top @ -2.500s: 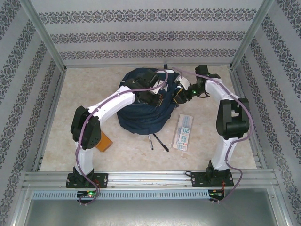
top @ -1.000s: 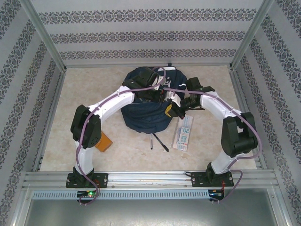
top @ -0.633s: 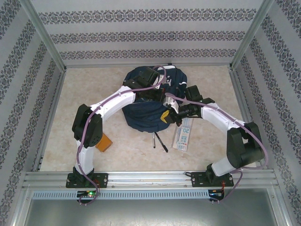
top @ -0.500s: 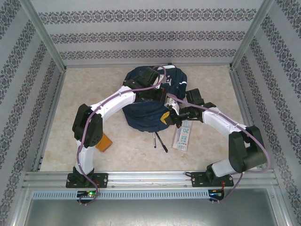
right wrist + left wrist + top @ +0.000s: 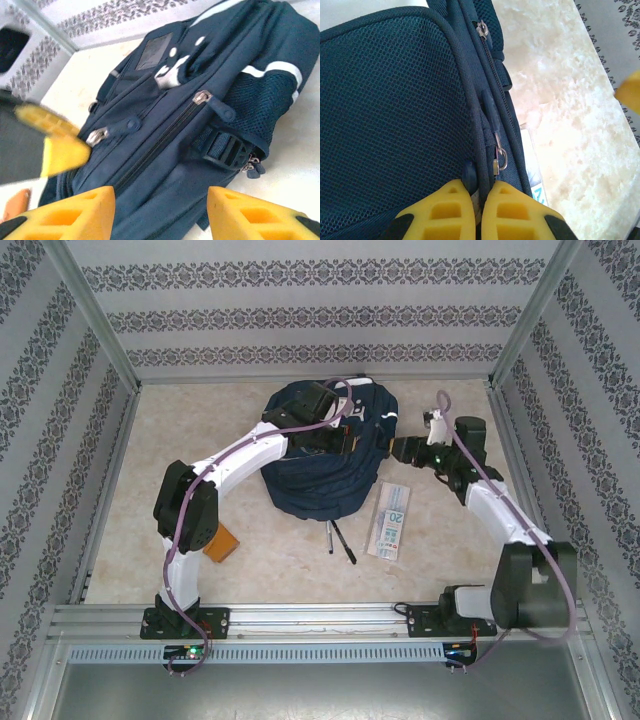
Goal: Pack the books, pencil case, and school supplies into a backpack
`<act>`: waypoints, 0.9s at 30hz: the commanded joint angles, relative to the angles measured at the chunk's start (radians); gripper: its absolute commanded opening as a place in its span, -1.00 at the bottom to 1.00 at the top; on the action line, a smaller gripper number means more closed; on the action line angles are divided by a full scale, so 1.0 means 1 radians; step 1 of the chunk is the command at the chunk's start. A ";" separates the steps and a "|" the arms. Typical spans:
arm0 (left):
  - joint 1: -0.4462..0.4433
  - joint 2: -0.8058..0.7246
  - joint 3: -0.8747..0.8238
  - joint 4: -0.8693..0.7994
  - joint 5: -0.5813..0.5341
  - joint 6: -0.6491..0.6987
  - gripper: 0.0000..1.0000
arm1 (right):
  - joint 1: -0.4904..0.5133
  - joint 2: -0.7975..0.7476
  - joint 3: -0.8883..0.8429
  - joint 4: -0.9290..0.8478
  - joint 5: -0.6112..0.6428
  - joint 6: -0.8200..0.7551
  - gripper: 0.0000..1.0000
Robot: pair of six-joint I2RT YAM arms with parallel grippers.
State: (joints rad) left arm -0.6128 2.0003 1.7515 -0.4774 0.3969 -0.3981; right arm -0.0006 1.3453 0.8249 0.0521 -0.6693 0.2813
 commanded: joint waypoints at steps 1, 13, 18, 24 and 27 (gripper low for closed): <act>0.007 -0.050 0.013 0.125 0.073 0.009 -1.00 | -0.001 0.091 0.085 -0.004 -0.061 0.171 0.07; 0.007 -0.070 -0.017 0.125 0.074 0.014 -1.00 | -0.023 0.365 0.278 0.046 -0.119 0.817 -0.03; 0.007 -0.069 -0.023 0.135 0.078 0.004 -1.00 | -0.019 0.369 0.241 0.067 -0.039 1.122 -0.12; 0.007 -0.073 -0.023 0.132 0.077 0.006 -1.00 | 0.012 0.439 0.259 0.083 -0.031 1.348 -0.09; 0.007 -0.072 -0.026 0.135 0.077 0.005 -1.00 | 0.026 0.459 0.259 0.087 -0.013 1.392 -0.09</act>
State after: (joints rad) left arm -0.6128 1.9942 1.7237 -0.4469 0.4198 -0.3981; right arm 0.0074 1.7882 1.0847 0.1104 -0.7097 1.5326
